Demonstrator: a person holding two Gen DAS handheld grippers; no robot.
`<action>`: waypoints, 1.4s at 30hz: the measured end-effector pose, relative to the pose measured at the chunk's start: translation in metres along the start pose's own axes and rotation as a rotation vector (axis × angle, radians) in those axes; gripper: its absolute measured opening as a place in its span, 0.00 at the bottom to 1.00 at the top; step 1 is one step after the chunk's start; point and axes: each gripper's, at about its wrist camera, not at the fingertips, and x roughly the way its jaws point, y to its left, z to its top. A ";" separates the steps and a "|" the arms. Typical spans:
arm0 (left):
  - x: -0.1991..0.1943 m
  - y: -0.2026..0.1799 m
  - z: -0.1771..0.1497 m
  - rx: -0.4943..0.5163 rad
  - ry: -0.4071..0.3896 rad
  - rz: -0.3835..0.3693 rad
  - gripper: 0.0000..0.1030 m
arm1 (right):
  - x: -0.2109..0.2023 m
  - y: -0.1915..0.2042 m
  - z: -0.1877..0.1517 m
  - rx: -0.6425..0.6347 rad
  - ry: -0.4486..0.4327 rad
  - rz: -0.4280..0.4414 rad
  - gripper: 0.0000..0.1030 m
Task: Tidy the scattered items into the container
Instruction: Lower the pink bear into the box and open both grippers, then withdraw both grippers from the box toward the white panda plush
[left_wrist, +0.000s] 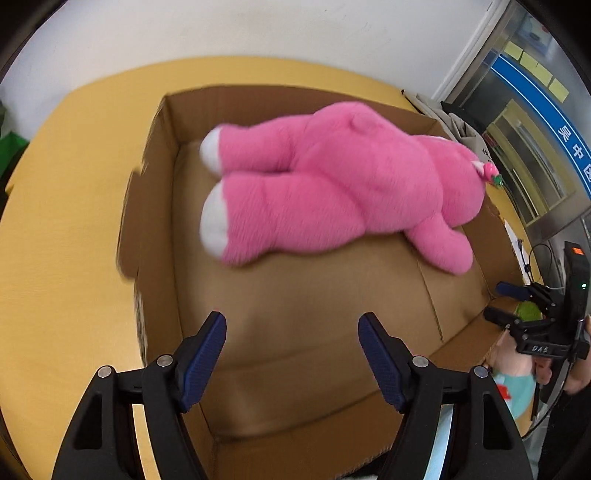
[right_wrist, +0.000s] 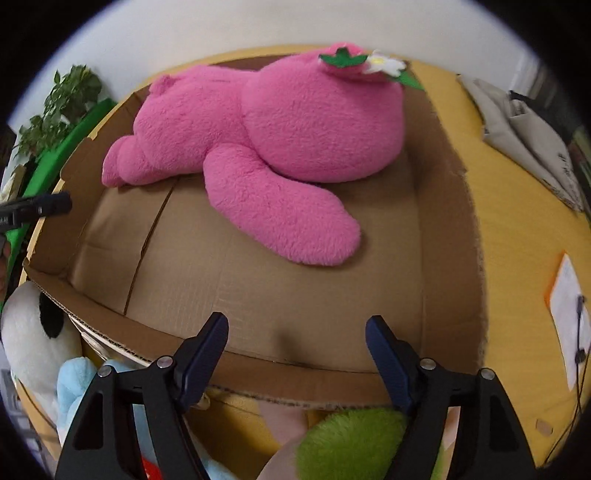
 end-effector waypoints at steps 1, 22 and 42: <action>-0.001 0.000 -0.003 -0.001 0.002 -0.006 0.76 | -0.002 0.000 -0.005 0.010 -0.001 0.002 0.73; -0.111 -0.079 -0.051 0.033 -0.402 0.089 1.00 | -0.111 0.063 -0.031 0.080 -0.462 -0.090 0.99; -0.109 -0.125 -0.072 0.140 -0.402 0.107 1.00 | -0.133 0.051 -0.052 0.104 -0.494 -0.146 0.99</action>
